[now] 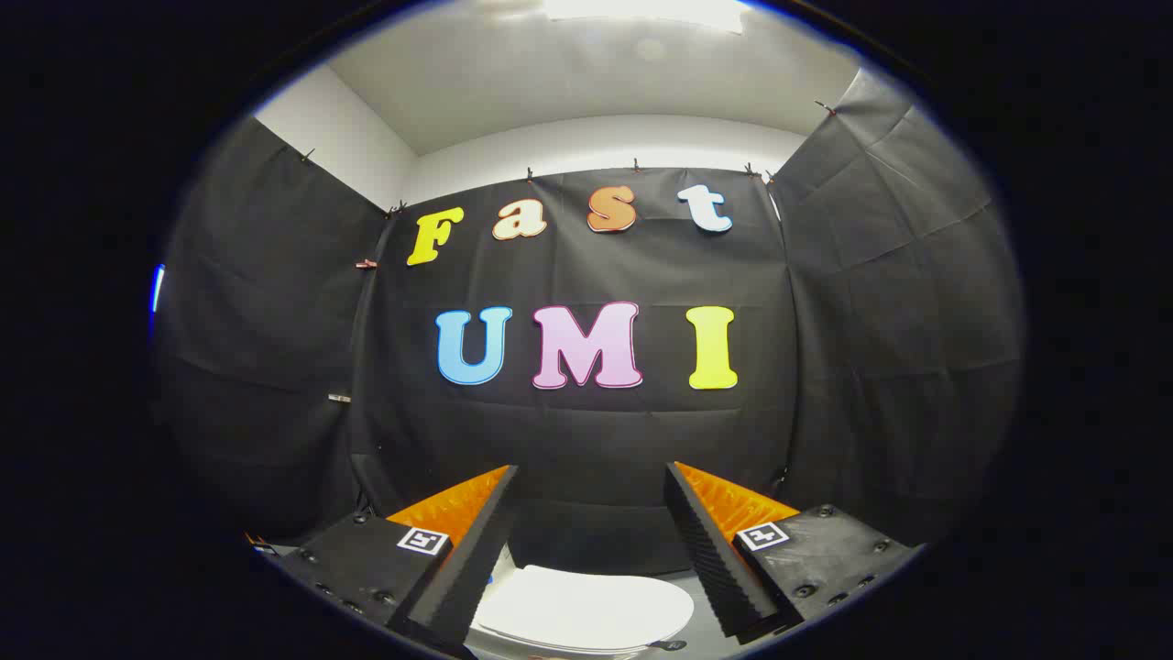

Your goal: Open the toilet lid.

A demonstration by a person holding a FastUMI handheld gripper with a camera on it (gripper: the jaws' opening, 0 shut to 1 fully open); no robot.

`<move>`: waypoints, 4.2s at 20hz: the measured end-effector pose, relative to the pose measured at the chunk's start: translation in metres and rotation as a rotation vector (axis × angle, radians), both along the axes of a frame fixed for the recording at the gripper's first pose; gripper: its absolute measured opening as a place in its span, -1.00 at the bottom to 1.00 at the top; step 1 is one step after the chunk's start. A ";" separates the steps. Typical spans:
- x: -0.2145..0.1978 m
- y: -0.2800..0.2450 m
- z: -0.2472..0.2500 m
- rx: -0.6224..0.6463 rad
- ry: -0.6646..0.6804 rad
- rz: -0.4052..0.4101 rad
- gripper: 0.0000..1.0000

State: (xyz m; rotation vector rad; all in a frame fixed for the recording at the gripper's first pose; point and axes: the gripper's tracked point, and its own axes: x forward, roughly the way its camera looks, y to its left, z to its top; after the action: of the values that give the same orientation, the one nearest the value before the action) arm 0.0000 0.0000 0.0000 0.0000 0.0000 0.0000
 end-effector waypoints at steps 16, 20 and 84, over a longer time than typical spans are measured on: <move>0.001 -0.002 -0.001 -0.002 0.001 -0.016 0.96; 0.001 -0.003 -0.001 -0.001 0.003 -0.023 0.96; -0.006 -0.199 -0.596 1.438 0.610 -0.593 0.61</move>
State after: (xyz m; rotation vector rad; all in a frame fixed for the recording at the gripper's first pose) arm -0.0062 -0.1989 -0.5962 1.4381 0.6097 -0.5928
